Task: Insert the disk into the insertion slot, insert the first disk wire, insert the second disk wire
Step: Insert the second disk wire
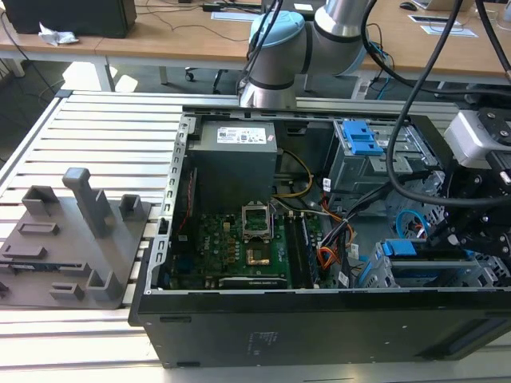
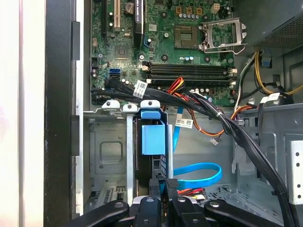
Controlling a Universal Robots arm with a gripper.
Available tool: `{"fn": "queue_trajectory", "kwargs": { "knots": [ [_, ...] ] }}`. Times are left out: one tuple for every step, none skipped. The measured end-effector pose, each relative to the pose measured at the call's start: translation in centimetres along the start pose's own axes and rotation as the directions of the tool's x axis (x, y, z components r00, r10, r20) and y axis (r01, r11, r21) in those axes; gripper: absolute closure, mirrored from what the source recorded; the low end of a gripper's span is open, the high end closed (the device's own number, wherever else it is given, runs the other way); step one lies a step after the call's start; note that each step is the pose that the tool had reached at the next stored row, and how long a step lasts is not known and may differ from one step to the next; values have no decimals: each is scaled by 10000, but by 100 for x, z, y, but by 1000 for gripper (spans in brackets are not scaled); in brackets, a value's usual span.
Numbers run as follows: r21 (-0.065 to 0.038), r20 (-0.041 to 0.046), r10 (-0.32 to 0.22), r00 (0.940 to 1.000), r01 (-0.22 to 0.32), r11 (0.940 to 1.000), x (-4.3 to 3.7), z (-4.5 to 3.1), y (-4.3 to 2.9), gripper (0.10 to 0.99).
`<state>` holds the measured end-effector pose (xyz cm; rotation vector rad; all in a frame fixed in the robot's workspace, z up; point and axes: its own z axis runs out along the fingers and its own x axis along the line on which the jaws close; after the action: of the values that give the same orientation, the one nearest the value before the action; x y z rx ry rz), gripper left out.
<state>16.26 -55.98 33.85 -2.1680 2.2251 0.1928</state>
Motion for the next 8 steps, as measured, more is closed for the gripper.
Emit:
{"fn": "queue_trajectory", "kwargs": {
  "knots": [
    [-1, 3, 0, 10000, 0, 10000, 1, 5, -1, 925],
    [0, 3, -1, 10000, 1, 10000, 1, 8, -1, 925],
    [0, 2, 0, 10000, 0, 10000, 1, 9, -1, 925],
    [0, 2, 0, 10000, 0, 10000, 1, 11, -1, 925],
    [0, 2, 0, 10000, 0, 10000, 1, 12, -1, 925],
    [0, 2, 0, 10000, 0, 10000, 1, 13, -1, 925],
    [-1, 2, -1, 10000, 1, 10000, 1, 13, -1, 925],
    [0, 2, -1, 10000, 1, 10000, 1, 13, -2, 925]
  ]
}}
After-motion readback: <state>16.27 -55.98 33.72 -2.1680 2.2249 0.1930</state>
